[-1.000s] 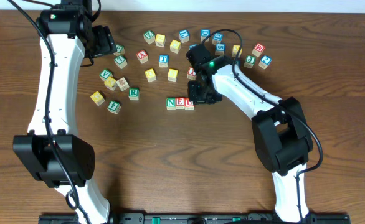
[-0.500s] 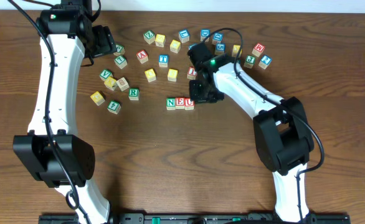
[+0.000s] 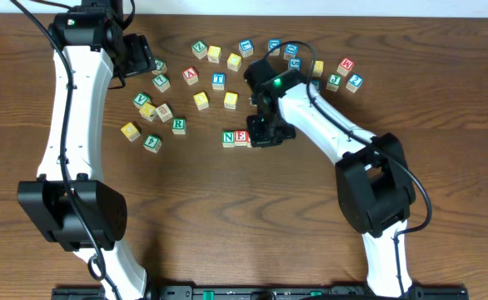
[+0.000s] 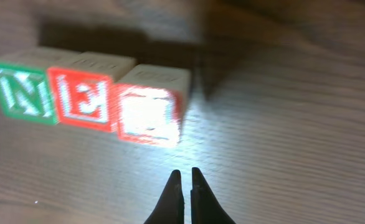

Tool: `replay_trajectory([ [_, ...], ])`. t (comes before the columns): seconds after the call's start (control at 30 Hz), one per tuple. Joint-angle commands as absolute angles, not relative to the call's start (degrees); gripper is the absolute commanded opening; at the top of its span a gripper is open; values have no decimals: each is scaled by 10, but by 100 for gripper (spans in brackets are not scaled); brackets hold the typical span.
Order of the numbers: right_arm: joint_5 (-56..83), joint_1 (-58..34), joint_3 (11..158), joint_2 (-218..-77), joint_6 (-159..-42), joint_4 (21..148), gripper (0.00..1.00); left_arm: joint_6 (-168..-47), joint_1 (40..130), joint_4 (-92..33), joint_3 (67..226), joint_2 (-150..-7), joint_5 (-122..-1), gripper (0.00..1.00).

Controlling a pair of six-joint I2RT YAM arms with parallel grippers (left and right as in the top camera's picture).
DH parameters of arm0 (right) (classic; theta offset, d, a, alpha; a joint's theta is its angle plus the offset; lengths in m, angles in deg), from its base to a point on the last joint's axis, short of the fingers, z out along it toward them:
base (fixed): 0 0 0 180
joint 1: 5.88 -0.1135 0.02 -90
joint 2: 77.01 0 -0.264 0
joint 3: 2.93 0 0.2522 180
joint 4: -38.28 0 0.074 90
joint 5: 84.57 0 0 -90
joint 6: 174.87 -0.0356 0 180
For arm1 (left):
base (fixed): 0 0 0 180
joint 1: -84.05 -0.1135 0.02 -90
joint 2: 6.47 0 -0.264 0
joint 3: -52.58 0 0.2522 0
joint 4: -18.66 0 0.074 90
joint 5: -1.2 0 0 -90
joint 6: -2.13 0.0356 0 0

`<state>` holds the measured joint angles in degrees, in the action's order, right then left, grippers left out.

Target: Spell out NEURIPS

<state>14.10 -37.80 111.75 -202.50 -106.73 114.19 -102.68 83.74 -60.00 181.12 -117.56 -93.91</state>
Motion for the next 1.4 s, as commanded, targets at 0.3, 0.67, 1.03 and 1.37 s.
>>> replay_trajectory([
  [0.3,146,-415,1076,-2011,-1058,1120,1,-1026,836,-602,1809,-1182,-949,87],
  [0.67,109,-417,1066,-2011,-1058,1068,1,-1026,836,-602,1809,-1182,-949,87],
  [1.03,109,-417,1059,-2011,-1058,1040,2,-1026,836,-601,1809,-1182,-949,87],
  [1.37,123,-417,1053,-2011,-1058,1034,1,-1026,836,-601,1809,-1182,-949,87],
])
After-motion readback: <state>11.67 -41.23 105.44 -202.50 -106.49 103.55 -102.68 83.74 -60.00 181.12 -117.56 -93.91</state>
